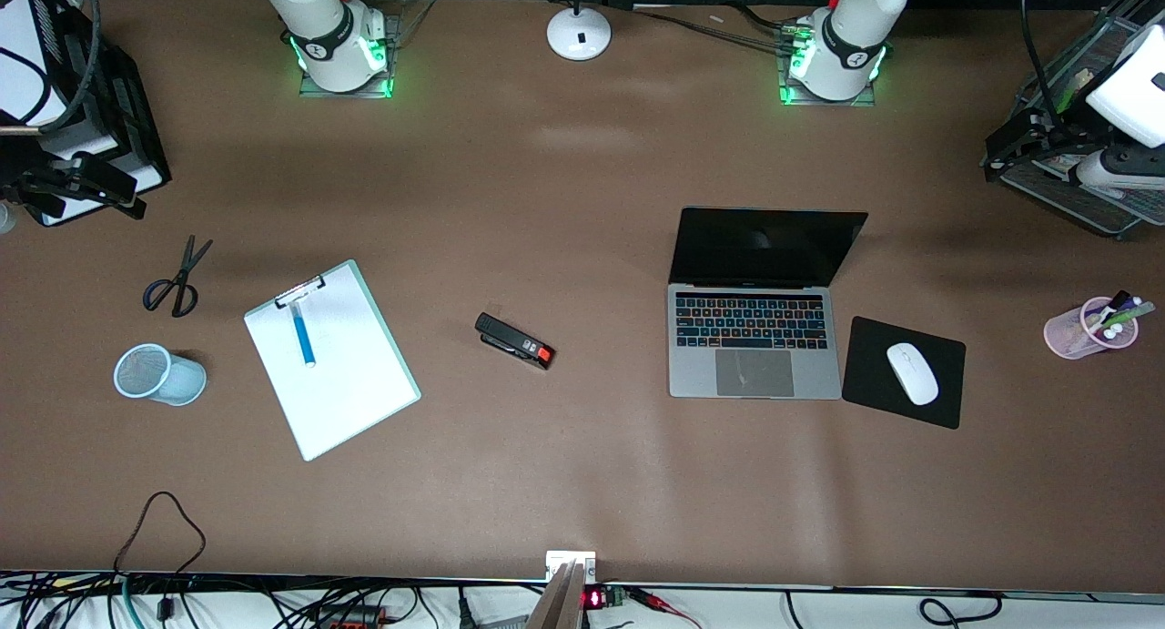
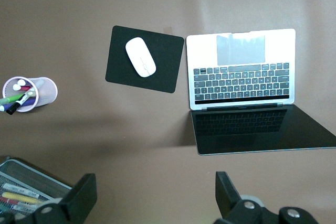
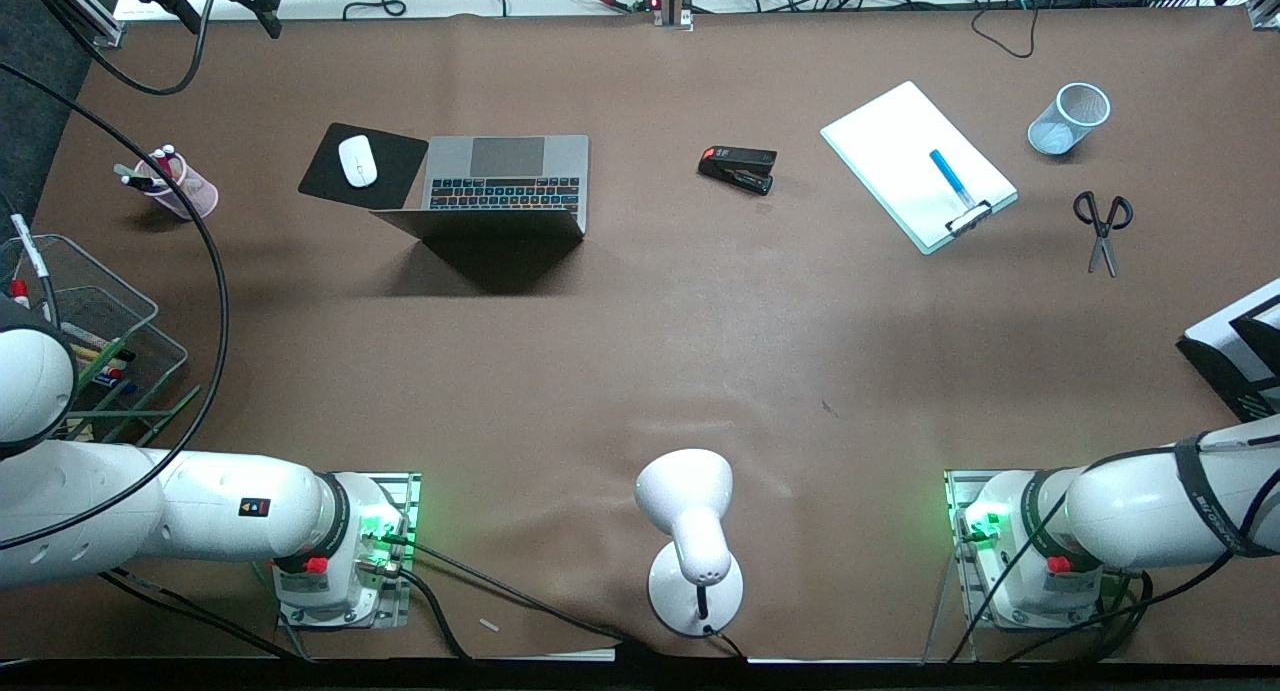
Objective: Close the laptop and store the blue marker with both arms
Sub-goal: 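Move the left gripper toward the open laptop while the right gripper starts reaching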
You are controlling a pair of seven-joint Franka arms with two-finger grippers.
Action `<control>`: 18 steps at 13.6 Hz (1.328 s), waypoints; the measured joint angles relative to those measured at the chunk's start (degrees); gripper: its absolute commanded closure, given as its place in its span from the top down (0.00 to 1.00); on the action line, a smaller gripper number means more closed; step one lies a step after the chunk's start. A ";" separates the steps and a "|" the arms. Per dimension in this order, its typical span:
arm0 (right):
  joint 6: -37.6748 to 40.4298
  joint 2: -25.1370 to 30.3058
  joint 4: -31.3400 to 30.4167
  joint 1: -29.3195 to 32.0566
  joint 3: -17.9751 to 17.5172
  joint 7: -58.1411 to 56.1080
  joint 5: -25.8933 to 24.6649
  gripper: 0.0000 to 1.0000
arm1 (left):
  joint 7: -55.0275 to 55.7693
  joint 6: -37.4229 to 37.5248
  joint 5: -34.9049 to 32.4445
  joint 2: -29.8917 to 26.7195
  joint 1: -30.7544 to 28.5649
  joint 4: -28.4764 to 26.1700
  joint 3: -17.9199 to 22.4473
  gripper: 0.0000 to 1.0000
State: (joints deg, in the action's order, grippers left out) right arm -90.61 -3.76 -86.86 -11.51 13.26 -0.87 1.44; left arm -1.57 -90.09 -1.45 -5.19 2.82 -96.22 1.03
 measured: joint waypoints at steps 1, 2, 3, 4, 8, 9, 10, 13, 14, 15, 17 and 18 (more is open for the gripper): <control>0.07 0.00 0.00 0.00 0.00 0.00 -0.03 1.00 | 0.00 0.01 0.00 0.04 0.00 0.00 0.00 1.00; 0.24 0.00 0.00 0.00 0.00 -0.01 -0.14 1.00 | 0.00 0.03 0.00 0.08 0.00 0.01 0.00 1.00; 0.31 0.00 0.00 -0.02 -0.02 -0.02 -0.35 1.00 | 0.00 0.04 0.00 0.12 0.00 0.03 0.00 1.00; 0.34 0.00 0.00 -0.03 -0.03 -0.02 -0.56 1.00 | 0.00 0.04 0.00 0.17 0.00 0.08 0.00 1.00; 0.40 0.00 0.00 -0.03 -0.04 -0.02 -0.77 1.00 | 0.00 1.28 0.00 0.95 -0.75 0.75 0.03 1.00; 0.41 0.00 0.00 -0.03 -0.05 -0.02 -0.77 1.00 | 0.00 1.61 0.00 1.39 -0.93 0.80 0.03 1.00; 0.42 0.00 0.00 -0.03 -0.05 -0.02 -0.78 1.00 | 0.00 2.56 0.00 2.00 -0.96 0.84 -0.01 1.00; 0.47 -0.02 0.00 -0.02 -0.04 -0.02 -0.83 1.00 | 0.48 7.13 1.00 3.95 -0.82 0.58 -0.64 1.00; 0.51 -0.06 0.00 0.02 0.00 -0.02 -0.88 1.00 | 1.31 7.77 2.62 4.42 -0.78 -0.02 -0.74 1.00; 0.57 -0.13 0.00 0.09 0.08 -0.02 -0.93 1.00 | 2.15 8.01 3.64 4.76 -0.77 -0.93 -0.83 1.00; 0.61 -0.24 -0.01 0.15 0.21 -0.02 -0.94 1.00 | 4.25 8.02 4.29 5.01 -0.73 -3.54 -1.51 1.00; 0.64 -0.30 -0.02 0.13 0.21 -0.02 -0.94 1.00 | 6.36 8.00 4.36 5.01 -0.72 -4.88 -2.47 1.00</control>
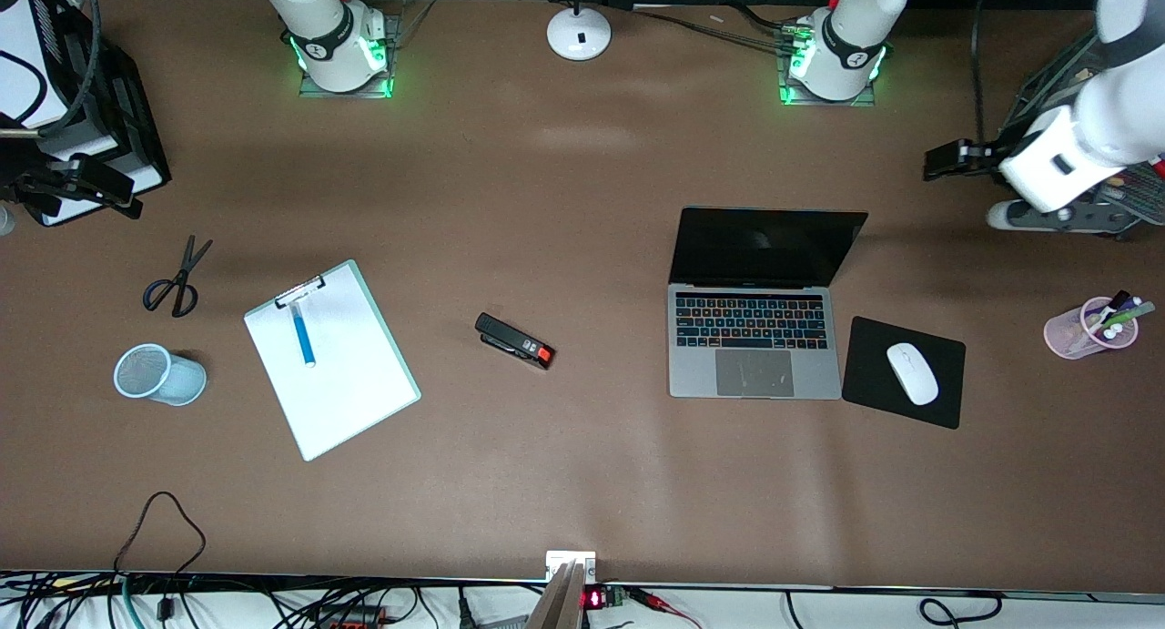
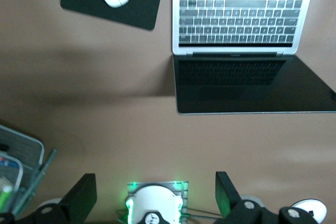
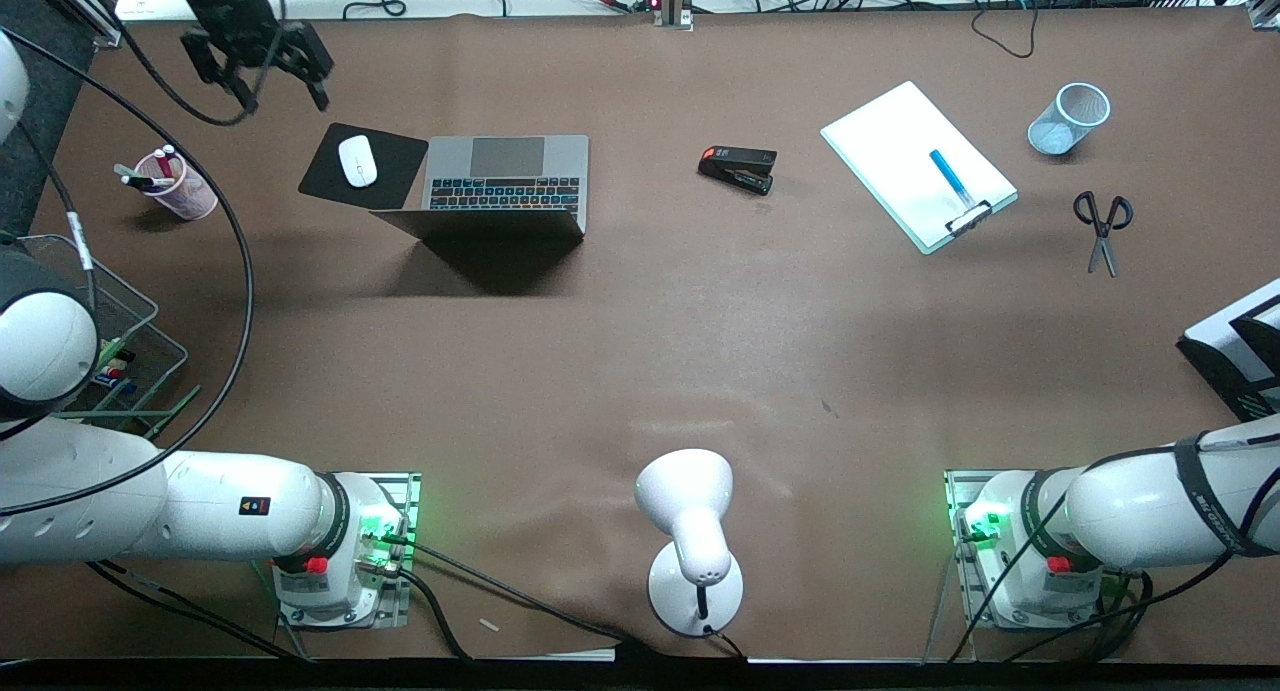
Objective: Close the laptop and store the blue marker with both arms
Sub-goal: 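Move the left gripper toward the open laptop while the right gripper starts reaching, then lower the left gripper to the laptop lid while the right gripper reaches the marker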
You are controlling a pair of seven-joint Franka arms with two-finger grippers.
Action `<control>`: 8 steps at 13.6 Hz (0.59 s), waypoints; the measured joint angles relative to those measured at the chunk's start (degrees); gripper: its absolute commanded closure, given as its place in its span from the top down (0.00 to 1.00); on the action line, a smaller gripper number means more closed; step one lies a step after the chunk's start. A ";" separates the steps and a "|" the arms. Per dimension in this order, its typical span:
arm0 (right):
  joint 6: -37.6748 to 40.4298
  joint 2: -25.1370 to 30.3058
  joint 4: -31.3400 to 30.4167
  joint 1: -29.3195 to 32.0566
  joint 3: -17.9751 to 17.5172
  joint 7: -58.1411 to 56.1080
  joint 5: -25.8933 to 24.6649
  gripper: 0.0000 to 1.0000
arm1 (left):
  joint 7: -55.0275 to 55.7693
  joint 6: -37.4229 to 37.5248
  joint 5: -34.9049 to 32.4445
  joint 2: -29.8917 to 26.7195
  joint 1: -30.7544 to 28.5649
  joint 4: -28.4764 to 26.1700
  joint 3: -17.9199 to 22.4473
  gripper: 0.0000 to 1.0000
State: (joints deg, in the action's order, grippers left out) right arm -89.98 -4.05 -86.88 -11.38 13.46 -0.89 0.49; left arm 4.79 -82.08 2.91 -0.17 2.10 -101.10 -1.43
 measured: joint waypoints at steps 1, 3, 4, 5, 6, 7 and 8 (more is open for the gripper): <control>0.08 -0.13 -0.06 -0.03 -0.03 -0.02 0.00 1.00 | 3.06 -0.06 0.03 0.00 0.03 -1.35 -1.38 1.00; 0.10 -0.74 -0.15 -0.13 -0.18 -0.03 0.00 1.00 | 9.89 -0.76 0.04 -0.02 0.13 -4.23 -5.22 1.00; 0.08 -1.14 -0.16 -0.15 -0.22 -0.03 0.00 1.00 | 13.17 -1.75 0.04 -0.09 0.13 -5.92 -7.58 1.00; 0.03 -1.56 -0.16 -0.16 -0.23 -0.03 0.00 1.00 | 16.34 -3.20 0.04 -0.24 0.15 -7.70 -9.93 1.00; -0.08 -1.97 -0.16 -0.17 -0.25 -0.03 0.02 1.00 | 18.87 -4.79 0.03 -0.51 0.18 -9.64 -11.84 1.00; -0.18 -2.34 -0.16 -0.19 -0.28 -0.03 0.02 1.00 | 20.11 -6.49 0.02 -0.99 0.18 -11.74 -12.95 1.00; -0.21 -2.70 -0.16 -0.19 -0.30 -0.03 0.02 1.00 | 20.66 -8.32 0.01 -1.68 0.18 -14.00 -13.34 1.00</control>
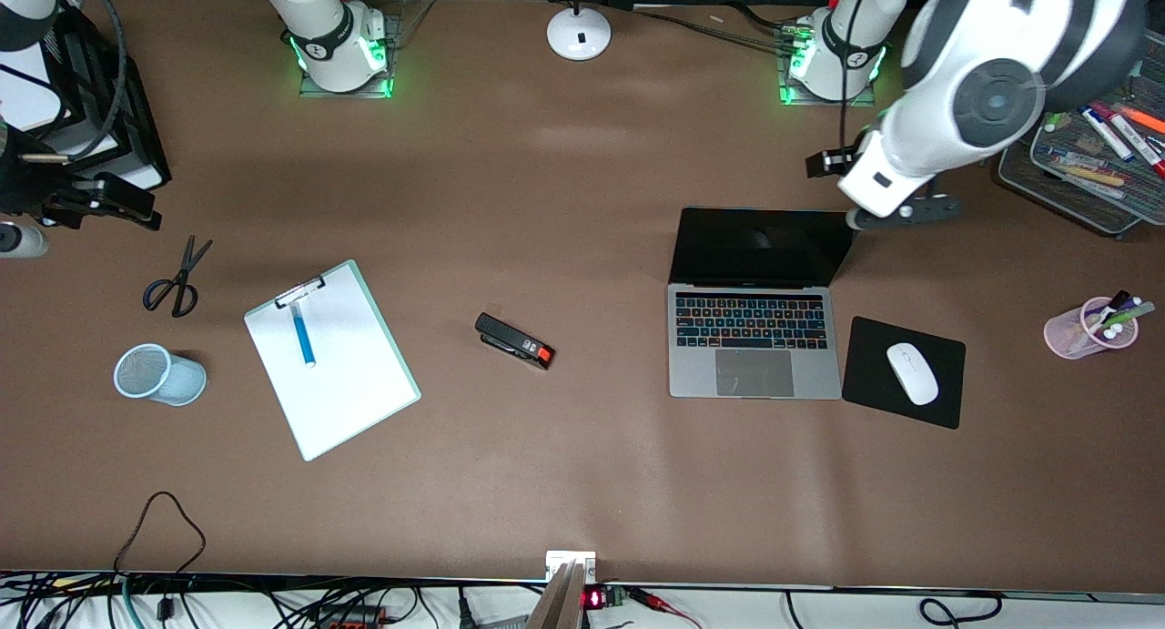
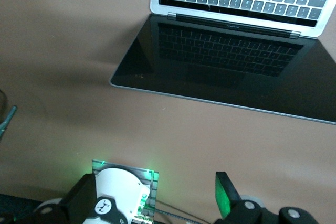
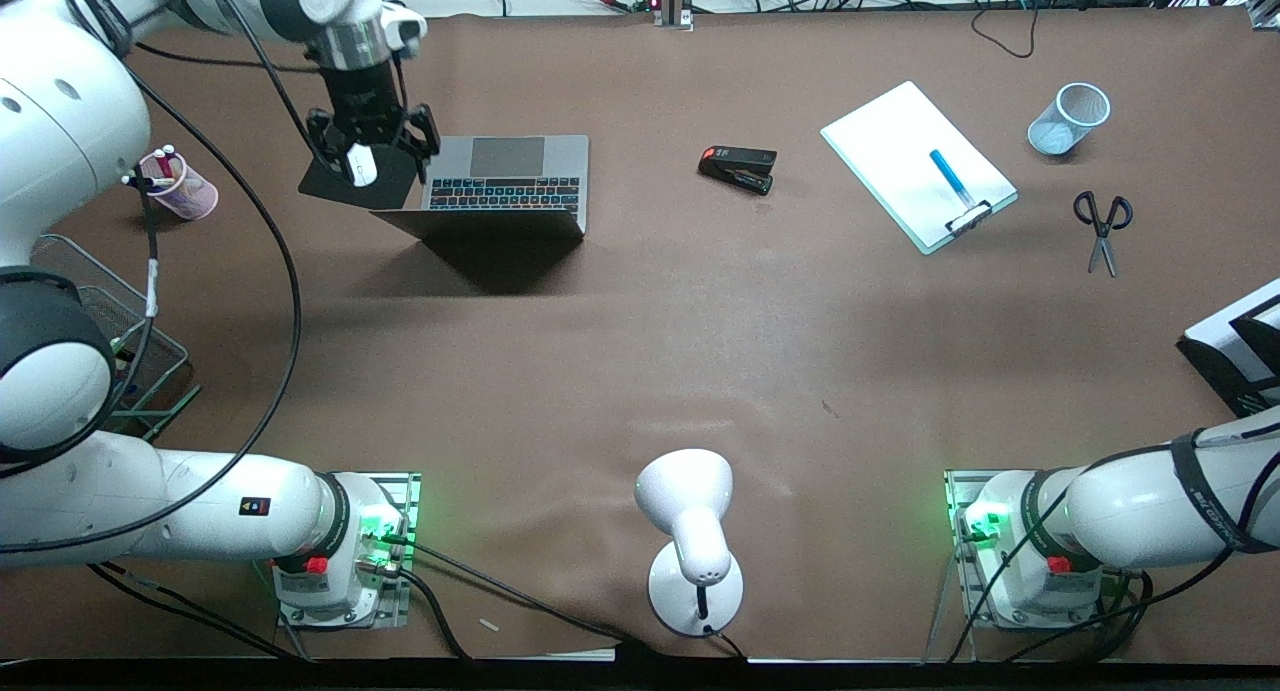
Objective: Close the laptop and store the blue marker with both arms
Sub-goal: 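Lower the left gripper to the laptop lid while the right gripper reaches the marker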
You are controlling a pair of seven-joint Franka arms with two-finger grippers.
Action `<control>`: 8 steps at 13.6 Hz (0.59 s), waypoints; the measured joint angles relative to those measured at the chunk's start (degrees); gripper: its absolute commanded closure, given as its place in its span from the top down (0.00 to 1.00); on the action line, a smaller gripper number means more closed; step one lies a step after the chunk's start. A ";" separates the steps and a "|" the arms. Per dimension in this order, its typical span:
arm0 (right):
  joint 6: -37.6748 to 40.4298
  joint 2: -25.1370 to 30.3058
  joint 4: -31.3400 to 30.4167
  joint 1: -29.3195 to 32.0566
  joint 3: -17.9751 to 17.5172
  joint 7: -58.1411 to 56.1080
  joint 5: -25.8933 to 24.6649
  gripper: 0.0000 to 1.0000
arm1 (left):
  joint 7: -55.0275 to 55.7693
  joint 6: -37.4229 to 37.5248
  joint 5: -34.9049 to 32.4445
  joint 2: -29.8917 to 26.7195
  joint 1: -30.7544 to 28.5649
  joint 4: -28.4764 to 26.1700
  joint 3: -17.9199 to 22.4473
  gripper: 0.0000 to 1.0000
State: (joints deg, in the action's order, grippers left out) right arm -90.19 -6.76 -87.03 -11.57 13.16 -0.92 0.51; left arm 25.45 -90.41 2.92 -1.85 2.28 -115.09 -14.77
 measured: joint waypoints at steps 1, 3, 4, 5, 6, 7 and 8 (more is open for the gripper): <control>-0.06 -0.50 -0.01 0.00 0.00 0.00 0.00 1.00 | 0.07 -2.20 -0.01 -0.82 -0.04 -2.53 -0.03 1.00; -0.99 -2.21 -0.03 0.01 0.00 0.00 0.00 1.00 | 0.07 -6.79 -0.01 -2.56 -0.14 -7.63 -0.20 1.00; -1.36 -3.26 -0.04 -0.02 -0.02 0.00 0.00 1.00 | 0.07 -8.63 -0.01 -3.17 -0.14 -9.68 -0.47 1.00; -1.60 -4.17 -0.03 -0.13 -0.11 0.00 0.00 1.00 | 0.08 -10.12 -0.01 -3.51 -0.14 -11.26 -0.74 1.00; -1.74 -4.84 -0.03 -0.32 -0.16 0.00 0.01 1.00 | 0.08 -11.51 -0.01 -3.71 -0.14 -12.67 -0.95 1.00; -1.85 -5.34 -0.01 -0.44 -0.16 0.00 0.04 1.00 | 0.08 -12.65 -0.01 -3.79 -0.12 -13.81 -1.12 1.00; -1.96 -5.91 -0.04 -0.45 -0.16 0.00 0.07 1.00 | 0.08 -13.64 -0.01 -3.78 -0.09 -14.67 -1.35 1.00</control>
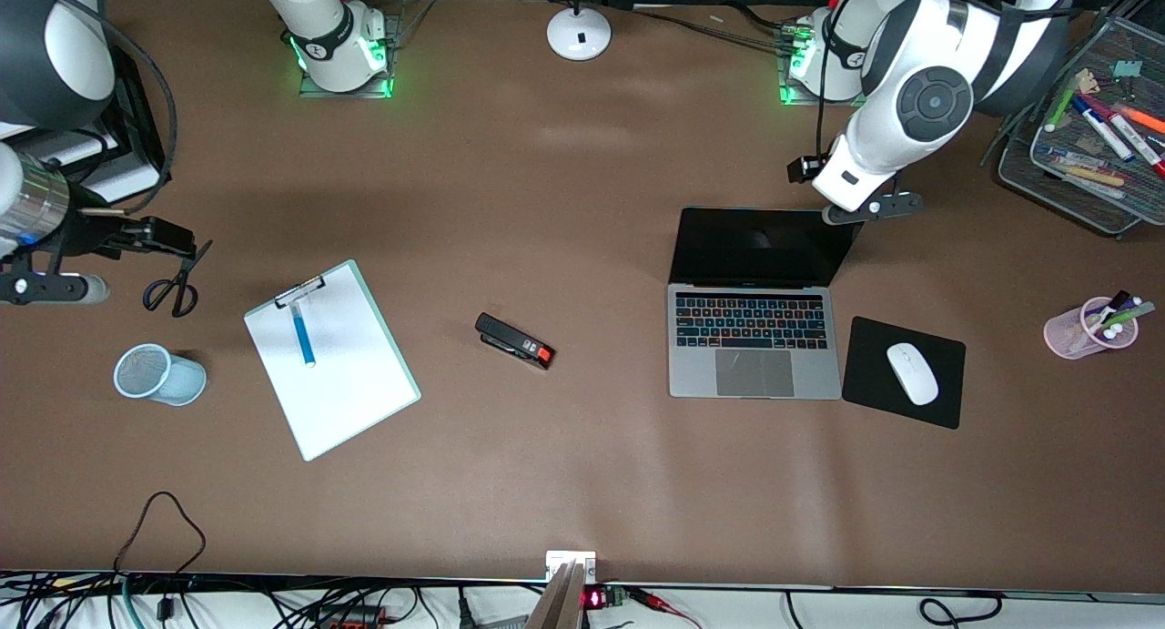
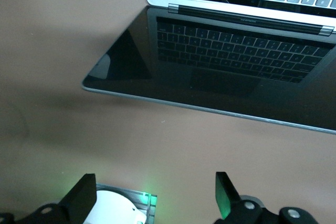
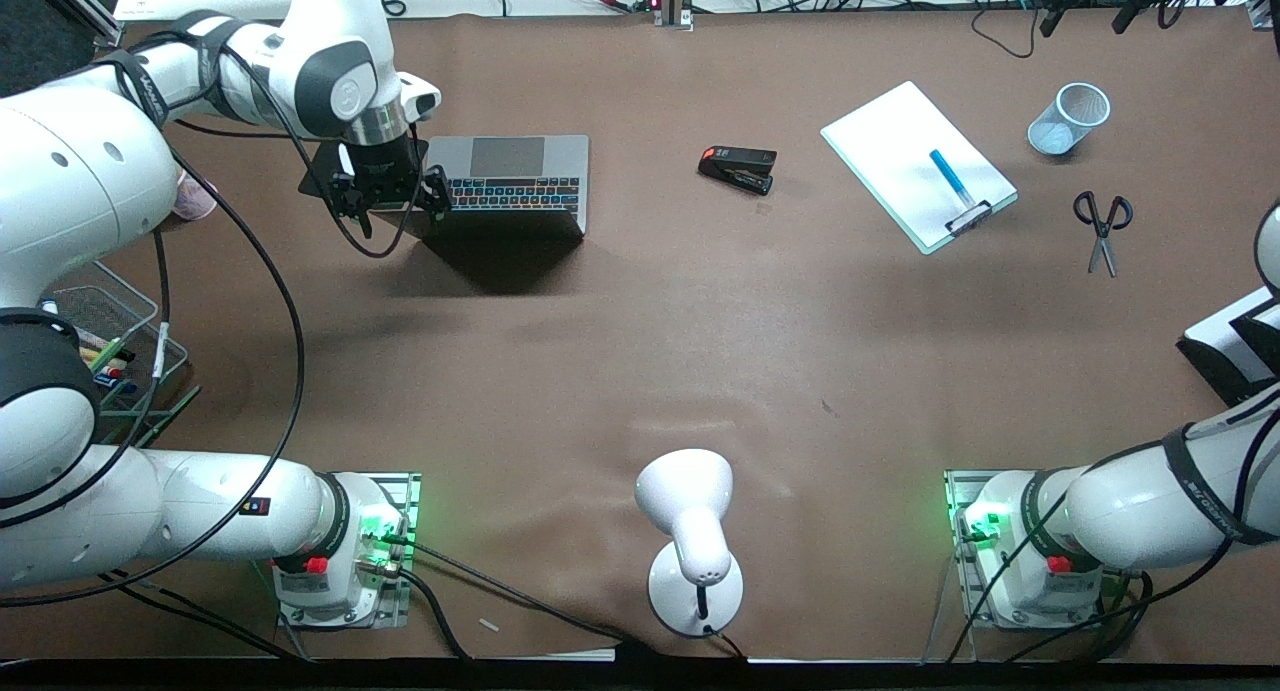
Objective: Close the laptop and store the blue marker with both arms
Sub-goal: 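Lower the left gripper to the laptop lid while the right gripper reaches the marker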
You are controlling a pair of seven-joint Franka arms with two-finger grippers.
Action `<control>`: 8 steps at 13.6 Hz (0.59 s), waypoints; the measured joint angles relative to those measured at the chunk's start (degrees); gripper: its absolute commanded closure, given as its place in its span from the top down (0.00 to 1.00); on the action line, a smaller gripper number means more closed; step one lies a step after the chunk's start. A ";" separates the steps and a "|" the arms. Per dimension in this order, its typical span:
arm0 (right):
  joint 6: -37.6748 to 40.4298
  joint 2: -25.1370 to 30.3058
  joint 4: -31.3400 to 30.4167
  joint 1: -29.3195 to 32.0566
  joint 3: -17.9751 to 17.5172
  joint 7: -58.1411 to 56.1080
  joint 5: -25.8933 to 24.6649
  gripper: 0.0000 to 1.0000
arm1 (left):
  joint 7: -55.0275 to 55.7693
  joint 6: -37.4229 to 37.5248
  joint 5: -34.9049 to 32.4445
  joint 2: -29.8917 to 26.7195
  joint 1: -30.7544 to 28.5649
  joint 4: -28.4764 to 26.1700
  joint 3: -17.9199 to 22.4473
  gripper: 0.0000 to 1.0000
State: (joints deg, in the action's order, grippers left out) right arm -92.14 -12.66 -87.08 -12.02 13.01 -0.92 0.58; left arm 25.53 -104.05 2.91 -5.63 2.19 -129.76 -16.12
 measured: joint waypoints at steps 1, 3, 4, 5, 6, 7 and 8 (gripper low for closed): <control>-0.22 -0.89 -0.03 0.02 0.00 -0.06 0.06 1.00 | 0.00 -1.09 0.00 -0.01 0.01 -0.59 -0.49 1.00; -1.08 -3.23 -0.09 0.05 0.01 -1.51 0.10 1.00 | 0.00 -3.97 0.00 0.03 0.04 -1.50 -1.86 1.00; -2.43 -4.67 -0.14 0.13 0.02 -3.18 0.22 1.00 | 0.00 -5.42 0.00 0.17 0.07 -1.94 -2.31 1.00; -4.62 -6.22 -0.23 0.40 0.04 -5.44 1.32 1.00 | 0.00 -6.85 0.00 0.43 0.07 -2.29 -2.50 1.00; -6.98 -7.95 -0.30 0.85 0.08 -7.63 3.78 1.00 | 0.00 -8.25 0.00 0.91 0.07 -2.46 -2.53 1.00; -8.61 -9.70 -0.32 1.29 0.12 -9.26 5.93 1.00 | 0.00 -9.57 0.00 1.59 0.06 -2.50 -2.53 1.00; -9.89 -11.40 -0.35 1.54 0.13 -10.09 6.90 1.00 | 0.00 -10.94 0.00 2.35 0.06 -2.50 -2.53 1.00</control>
State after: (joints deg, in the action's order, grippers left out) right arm -102.03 -24.07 -87.43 -10.48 13.14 -11.02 7.49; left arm 25.53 -114.98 2.91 -3.28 2.25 -132.27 -18.65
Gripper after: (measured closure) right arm 0.000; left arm 0.000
